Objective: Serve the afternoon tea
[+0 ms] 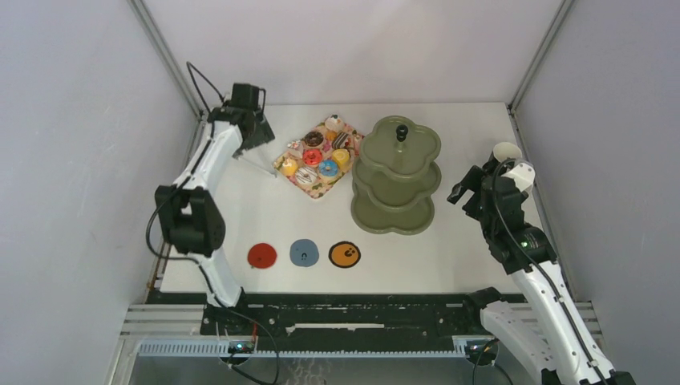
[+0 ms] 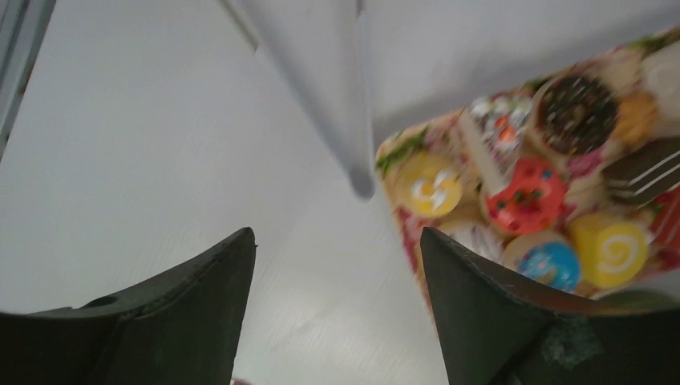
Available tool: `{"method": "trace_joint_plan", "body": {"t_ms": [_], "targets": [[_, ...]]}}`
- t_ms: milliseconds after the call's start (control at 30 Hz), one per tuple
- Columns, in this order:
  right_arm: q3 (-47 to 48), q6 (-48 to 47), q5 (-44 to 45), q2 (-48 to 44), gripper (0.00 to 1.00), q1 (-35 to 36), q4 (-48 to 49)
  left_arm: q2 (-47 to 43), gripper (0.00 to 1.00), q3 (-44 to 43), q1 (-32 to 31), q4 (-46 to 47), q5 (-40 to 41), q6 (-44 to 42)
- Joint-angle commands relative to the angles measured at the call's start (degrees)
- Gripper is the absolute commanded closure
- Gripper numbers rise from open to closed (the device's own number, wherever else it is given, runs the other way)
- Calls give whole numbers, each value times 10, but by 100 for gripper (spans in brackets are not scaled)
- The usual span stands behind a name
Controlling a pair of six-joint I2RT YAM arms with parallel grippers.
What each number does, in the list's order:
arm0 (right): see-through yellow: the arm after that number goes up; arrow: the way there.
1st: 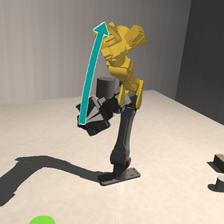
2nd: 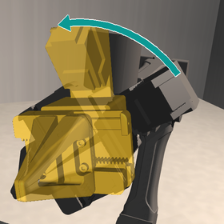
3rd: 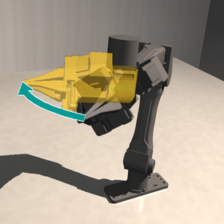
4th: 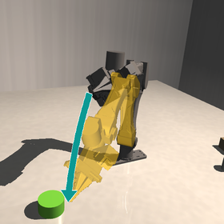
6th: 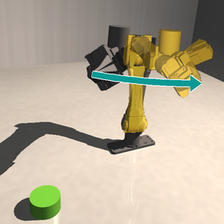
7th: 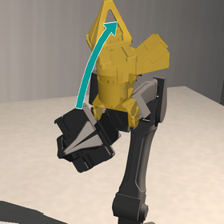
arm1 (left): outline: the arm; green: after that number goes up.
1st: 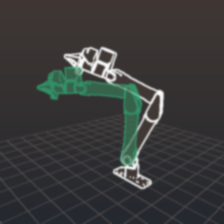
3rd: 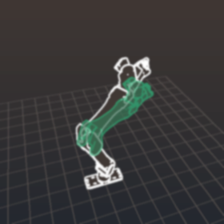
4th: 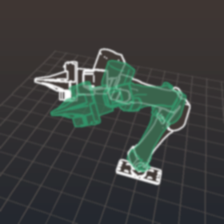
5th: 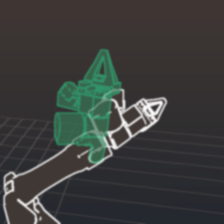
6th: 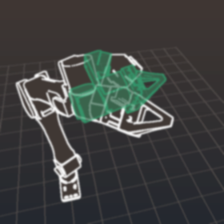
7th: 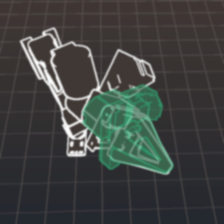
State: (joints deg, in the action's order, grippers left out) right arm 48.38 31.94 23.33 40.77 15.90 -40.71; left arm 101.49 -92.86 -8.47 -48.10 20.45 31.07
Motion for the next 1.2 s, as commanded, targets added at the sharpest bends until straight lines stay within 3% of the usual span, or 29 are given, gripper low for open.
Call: {"method": "trace_joint_plan", "body": {"t_ms": [0, 133, 300, 667, 1167], "targets": [[3, -17, -7, -11, 1, 4, 18, 120, 25, -180, 35, -29, -43, -34], [5, -14, -5, -29, 1, 4, 2, 225, 39, -310, 51, -55, -66, -50], [4, -13, -7, -41, 2, 4, -13, 320, 42, -395, 67, -69, -95, -60], [4, 1, -9, -30, 2, 4, -26, 365, 54, -367, 69, -57, -94, -77], [-2, -6, -23, -7, 2, 5, -13, 382, 57, -332, 76, -48, -125, -89]]}}
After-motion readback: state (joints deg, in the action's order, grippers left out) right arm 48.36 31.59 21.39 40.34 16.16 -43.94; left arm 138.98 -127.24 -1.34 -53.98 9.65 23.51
